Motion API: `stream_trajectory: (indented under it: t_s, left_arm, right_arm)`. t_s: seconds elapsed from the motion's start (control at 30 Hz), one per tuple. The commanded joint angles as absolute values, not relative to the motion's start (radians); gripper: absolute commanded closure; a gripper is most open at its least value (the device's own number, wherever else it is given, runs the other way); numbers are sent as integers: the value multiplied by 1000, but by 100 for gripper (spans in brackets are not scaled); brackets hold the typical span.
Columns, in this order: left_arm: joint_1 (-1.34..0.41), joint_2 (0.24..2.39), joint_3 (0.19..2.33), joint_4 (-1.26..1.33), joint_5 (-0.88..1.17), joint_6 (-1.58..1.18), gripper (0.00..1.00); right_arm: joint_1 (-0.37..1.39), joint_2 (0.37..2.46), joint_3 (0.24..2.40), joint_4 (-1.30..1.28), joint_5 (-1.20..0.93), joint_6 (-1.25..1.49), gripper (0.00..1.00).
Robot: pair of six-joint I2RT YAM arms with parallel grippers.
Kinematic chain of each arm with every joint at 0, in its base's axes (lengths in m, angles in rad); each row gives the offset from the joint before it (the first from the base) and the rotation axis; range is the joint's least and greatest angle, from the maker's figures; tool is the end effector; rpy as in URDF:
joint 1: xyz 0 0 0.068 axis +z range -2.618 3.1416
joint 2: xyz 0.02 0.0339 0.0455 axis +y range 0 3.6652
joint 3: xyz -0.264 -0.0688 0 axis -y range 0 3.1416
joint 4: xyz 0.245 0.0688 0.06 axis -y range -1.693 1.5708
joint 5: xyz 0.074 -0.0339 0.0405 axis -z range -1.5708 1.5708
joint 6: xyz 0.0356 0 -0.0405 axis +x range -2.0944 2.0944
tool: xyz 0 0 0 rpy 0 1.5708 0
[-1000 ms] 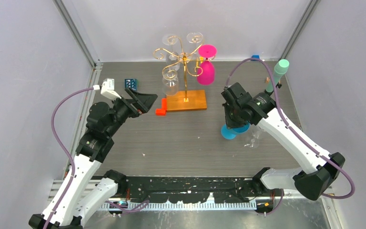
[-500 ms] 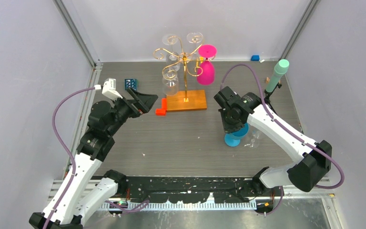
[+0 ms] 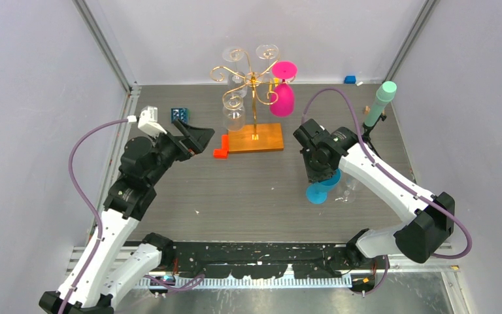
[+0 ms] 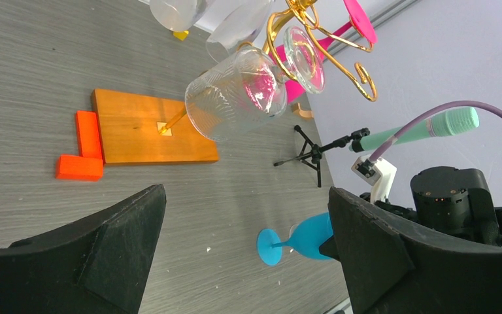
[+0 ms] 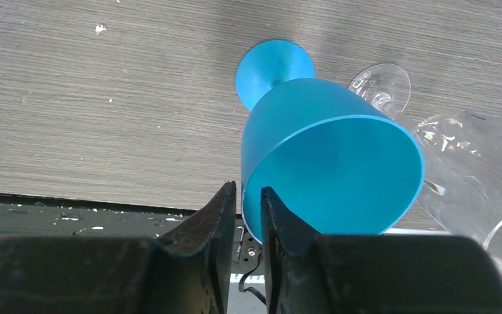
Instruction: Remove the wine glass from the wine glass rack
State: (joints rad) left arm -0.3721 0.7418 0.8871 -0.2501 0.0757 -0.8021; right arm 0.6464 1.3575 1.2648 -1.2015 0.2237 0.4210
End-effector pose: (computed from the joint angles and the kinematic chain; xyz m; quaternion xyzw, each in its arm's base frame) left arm 0.1555 -0.0636 0.3752 -0.1337 0.7309 -0.3938 0.5411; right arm 0.1990 0.1402 0.3040 -0.0954 0.9797 -0.0255 0.1742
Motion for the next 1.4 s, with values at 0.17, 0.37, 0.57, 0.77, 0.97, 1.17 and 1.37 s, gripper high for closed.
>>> stream_trajectory:
  t_s: [0.17, 0.37, 0.57, 0.77, 0.97, 1.17, 1.37]
  left_arm:
    - [-372, 811, 1002, -291, 106, -799, 3]
    - [-366, 890, 1034, -244, 185, -843, 7]
    - [-360, 953, 1040, -90, 233, -880, 14]
    - [-331, 1030, 1065, 38, 230, -916, 21]
    - [-310, 1139, 1119, 108, 299, -985, 32]
    - [-310, 1215, 1162, 143, 357, -987, 47]
    - [-310, 1212, 1157, 151, 368, -1019, 63]
  right_arm:
    - [652, 1275, 1307, -1146, 249, 412, 61]
    - [652, 1151, 1294, -1025, 194, 441, 44]
    - [652, 1018, 1230, -865, 116, 507, 41]
    - [652, 970, 1178, -753, -3, 556, 41]
    - [653, 948, 1159, -704, -49, 572, 40]
    - [652, 945, 1163, -695, -67, 556, 40]
    - [652, 935, 1158, -687, -72, 554, 41]
